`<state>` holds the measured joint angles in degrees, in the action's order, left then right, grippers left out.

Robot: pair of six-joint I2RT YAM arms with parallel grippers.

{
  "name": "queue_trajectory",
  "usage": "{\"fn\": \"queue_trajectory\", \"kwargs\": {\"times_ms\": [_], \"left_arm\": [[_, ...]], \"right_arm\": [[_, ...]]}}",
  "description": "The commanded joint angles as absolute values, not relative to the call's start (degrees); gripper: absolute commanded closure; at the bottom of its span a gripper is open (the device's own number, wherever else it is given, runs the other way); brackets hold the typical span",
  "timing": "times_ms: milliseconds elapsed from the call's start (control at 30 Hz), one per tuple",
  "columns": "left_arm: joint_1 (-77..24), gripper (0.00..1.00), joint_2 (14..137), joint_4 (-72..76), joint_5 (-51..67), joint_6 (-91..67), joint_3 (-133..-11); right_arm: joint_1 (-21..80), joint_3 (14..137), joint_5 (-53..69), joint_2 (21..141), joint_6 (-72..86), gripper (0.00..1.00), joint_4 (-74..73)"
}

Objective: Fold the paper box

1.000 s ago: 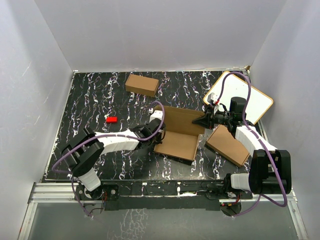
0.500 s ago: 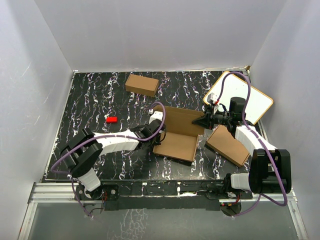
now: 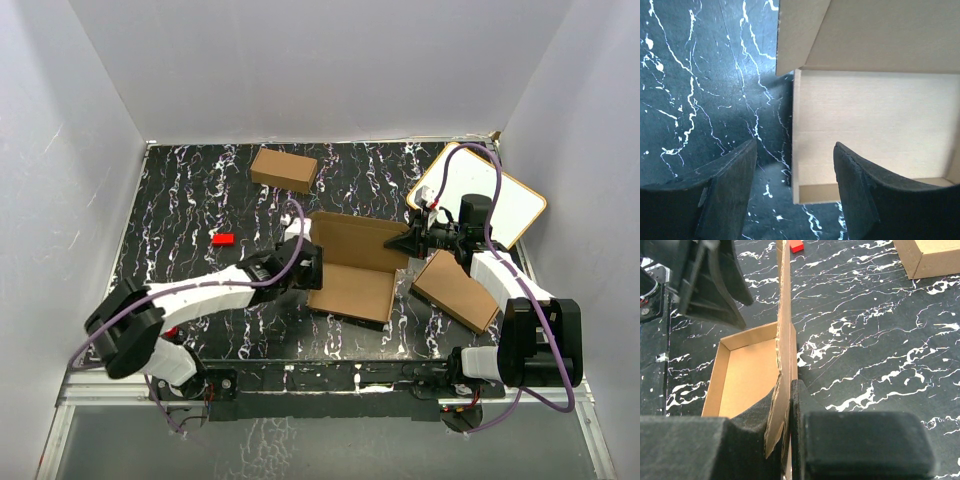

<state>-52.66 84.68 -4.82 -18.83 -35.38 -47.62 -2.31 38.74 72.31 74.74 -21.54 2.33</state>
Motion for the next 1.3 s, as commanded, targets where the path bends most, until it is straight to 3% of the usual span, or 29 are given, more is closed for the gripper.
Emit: {"fn": "queue_trajectory", "kwargs": {"times_ms": [0,367,433,600,1000,1100,1267], "left_arm": [[-52.19,0.38,75.45,-1.70,-16.66,-36.88,-44.20],[-41.54,0.34,57.16,3.58,-4.91,-39.60,-30.12],[-38.35,0.32,53.72,3.25,-3.79,-40.57,-28.08],[-31.62,0.30,50.13,0.51,-2.09,-40.92,-26.61],[-13.59,0.25,58.16,-0.48,8.55,-44.09,-31.72],[-11.21,0.24,59.90,0.25,8.59,-45.81,-31.88],[-8.08,0.20,63.16,0.99,7.98,-48.73,-31.97]], "right_arm": [[-2.46,39.81,74.46,74.62,-23.14,0.92,5.02],[-2.46,40.15,73.55,75.94,-22.29,0.86,5.01],[-2.45,40.17,72.53,76.38,-22.17,0.75,5.01],[-2.46,40.51,70.48,77.61,-22.02,0.61,4.71],[-5.46,44.55,60.61,74.88,-25.66,0.09,-1.78],[-7.48,45.09,60.47,73.54,-25.82,0.02,-2.59],[-9.88,46.47,60.47,72.32,-25.14,0.01,-4.53]]}}
